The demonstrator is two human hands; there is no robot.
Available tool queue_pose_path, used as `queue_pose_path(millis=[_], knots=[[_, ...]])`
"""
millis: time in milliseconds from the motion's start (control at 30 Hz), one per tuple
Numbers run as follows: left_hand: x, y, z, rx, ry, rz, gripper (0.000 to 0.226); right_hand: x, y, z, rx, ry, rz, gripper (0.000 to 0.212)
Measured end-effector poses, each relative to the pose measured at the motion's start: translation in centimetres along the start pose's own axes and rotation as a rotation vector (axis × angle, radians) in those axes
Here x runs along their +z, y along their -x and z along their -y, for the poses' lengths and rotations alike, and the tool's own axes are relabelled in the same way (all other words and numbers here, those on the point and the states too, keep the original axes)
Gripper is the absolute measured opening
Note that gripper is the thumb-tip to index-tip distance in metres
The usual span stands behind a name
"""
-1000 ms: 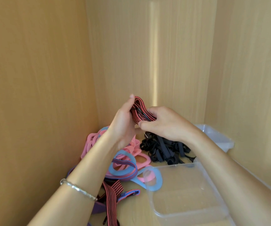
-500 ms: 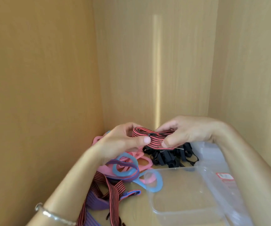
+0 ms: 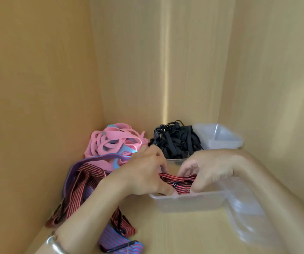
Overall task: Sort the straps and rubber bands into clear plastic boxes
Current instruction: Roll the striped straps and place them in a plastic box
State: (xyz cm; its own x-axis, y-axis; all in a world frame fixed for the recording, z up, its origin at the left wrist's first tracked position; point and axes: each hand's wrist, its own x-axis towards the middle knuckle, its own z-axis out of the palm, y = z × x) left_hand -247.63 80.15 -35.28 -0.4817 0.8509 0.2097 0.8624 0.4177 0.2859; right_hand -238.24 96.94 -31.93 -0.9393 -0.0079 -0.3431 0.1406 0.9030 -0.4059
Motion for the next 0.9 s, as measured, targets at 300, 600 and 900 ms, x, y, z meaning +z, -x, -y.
queue_pose_path(millis=[300, 600, 900], knots=[[0.1, 0.0, 0.4, -0.078, 0.182, 0.156, 0.090, 1.3, -0.5, -0.6, -0.050, 0.057, -0.081, 0.038], [1.0, 0.0, 1.2, -0.140, 0.362, -0.041, 0.049, 1.2, -0.4, -1.6, -0.115, -0.030, -0.005, 0.046], [1.6, -0.1, 1.1, -0.147, 0.351, -0.110, 0.053, 1.3, 0.3, -0.9, -0.118, -0.125, 0.081, 0.027]])
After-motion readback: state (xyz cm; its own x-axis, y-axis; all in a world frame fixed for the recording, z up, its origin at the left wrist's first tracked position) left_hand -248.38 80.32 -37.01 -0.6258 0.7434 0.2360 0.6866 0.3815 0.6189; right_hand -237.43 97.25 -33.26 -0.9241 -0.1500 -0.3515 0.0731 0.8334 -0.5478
